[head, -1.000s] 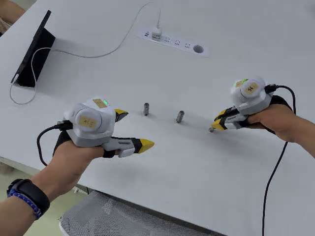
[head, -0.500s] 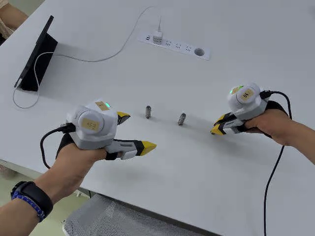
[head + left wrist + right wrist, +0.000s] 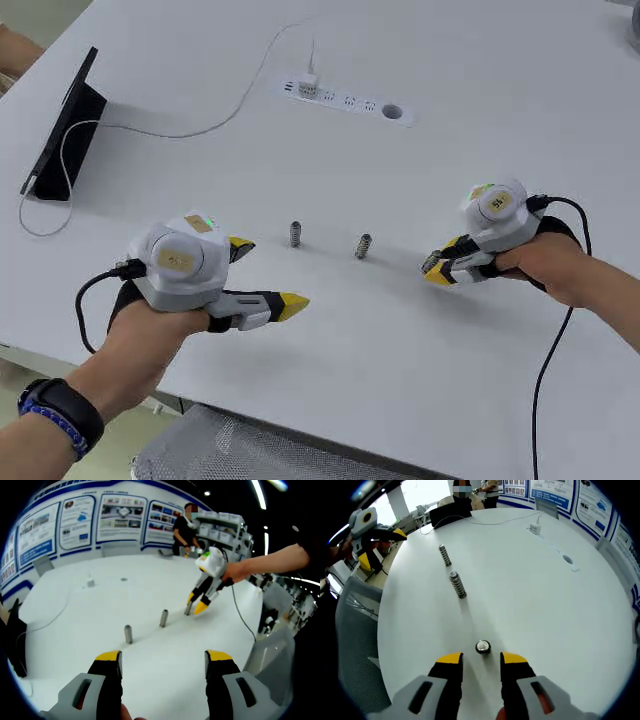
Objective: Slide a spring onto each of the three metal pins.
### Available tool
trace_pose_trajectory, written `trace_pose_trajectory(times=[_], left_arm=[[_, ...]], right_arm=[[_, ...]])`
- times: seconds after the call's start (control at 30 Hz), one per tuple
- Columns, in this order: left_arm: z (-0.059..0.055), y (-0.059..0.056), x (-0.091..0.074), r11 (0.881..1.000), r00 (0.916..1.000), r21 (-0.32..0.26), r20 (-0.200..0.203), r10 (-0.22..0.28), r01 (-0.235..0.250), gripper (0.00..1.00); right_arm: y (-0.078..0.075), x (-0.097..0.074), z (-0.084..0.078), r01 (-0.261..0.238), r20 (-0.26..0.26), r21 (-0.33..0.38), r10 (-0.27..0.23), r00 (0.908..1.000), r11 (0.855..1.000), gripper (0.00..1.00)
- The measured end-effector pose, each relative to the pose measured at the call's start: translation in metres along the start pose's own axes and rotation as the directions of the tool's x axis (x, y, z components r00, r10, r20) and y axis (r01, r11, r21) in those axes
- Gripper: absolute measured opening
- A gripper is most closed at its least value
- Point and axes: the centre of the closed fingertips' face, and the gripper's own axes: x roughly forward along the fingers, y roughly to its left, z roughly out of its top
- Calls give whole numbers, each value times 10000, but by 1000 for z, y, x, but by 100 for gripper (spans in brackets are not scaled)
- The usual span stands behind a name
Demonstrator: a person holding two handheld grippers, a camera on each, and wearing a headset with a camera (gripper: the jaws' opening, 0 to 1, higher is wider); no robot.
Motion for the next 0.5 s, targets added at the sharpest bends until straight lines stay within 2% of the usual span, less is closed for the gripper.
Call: trace_pose_trajectory(times=[0.13, 0.3, 0.43, 0.5], left_arm=[[-1, 1, -1, 10000, 10000, -22, 11, -5, 5, 68], [-2, 1, -4, 10000, 10000, -84, 21, -9, 9, 68], [-4, 2, -5, 9999, 10000, -106, -39, -57, 57, 68], [-5, 4, -7, 9998, 9999, -149, -85, -93, 92, 68]], right_arm=[[3, -6, -7, 196, 142, 315, -200, 9997, 9993, 36], [8, -12, -16, 487, 500, 1033, -541, 9973, 9935, 41], [9, -15, -21, 644, 1003, 1913, -847, 9913, 9794, 53], [16, -17, -24, 616, 1250, 2279, -920, 9879, 9717, 55]])
